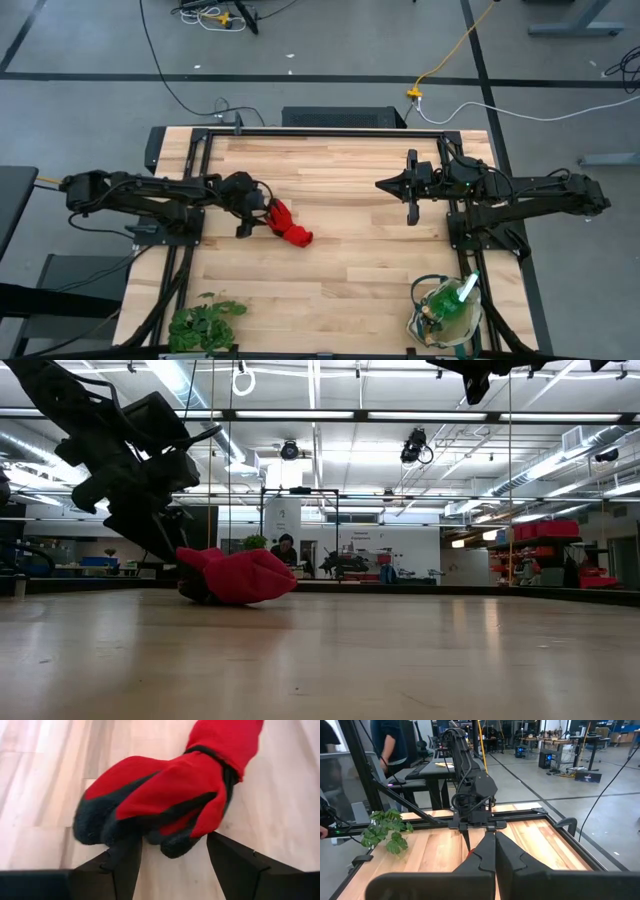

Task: Pick & Place Garden tools in Gardening bag
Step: Put the red gloves into the gardening bag

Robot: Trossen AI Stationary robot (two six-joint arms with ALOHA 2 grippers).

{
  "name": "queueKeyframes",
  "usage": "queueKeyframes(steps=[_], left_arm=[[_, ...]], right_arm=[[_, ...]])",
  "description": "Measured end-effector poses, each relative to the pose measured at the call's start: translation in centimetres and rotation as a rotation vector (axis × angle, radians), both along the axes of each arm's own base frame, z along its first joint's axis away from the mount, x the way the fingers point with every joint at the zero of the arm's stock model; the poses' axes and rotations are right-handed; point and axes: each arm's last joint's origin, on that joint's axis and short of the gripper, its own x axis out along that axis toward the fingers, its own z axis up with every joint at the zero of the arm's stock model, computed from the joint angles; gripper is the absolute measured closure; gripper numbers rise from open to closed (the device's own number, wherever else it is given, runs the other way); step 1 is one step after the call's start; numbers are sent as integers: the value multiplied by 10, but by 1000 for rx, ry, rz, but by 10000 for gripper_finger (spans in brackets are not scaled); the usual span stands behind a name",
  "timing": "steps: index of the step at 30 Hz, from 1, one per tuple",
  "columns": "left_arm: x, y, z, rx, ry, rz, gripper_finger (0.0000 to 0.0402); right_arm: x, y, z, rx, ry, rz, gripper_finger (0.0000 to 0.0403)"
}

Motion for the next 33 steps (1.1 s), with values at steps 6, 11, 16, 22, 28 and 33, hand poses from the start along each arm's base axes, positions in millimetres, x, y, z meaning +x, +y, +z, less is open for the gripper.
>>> queueKeyframes(steps=[6, 11, 16, 22, 28, 33], left_arm=[[0, -2, 0, -40, -11, -36, 178], [0, -2, 0, -47, -12, -43, 212], [0, -2, 1, -47, -12, -42, 254], [0, -2, 0, -47, -11, -42, 299], [0, -2, 1, -48, -11, -43, 335], [0, -2, 1, -59, -14, -52, 362]], right_arm=[[0, 0, 0, 0, 0, 0, 402], [0, 0, 0, 0, 0, 0, 402], [0, 0, 0, -1, 1, 0, 402], [0, 0, 0, -2, 1, 0, 402], [0, 0, 0, -4, 1, 0, 402], [0, 0, 0, -5, 1, 0, 402]])
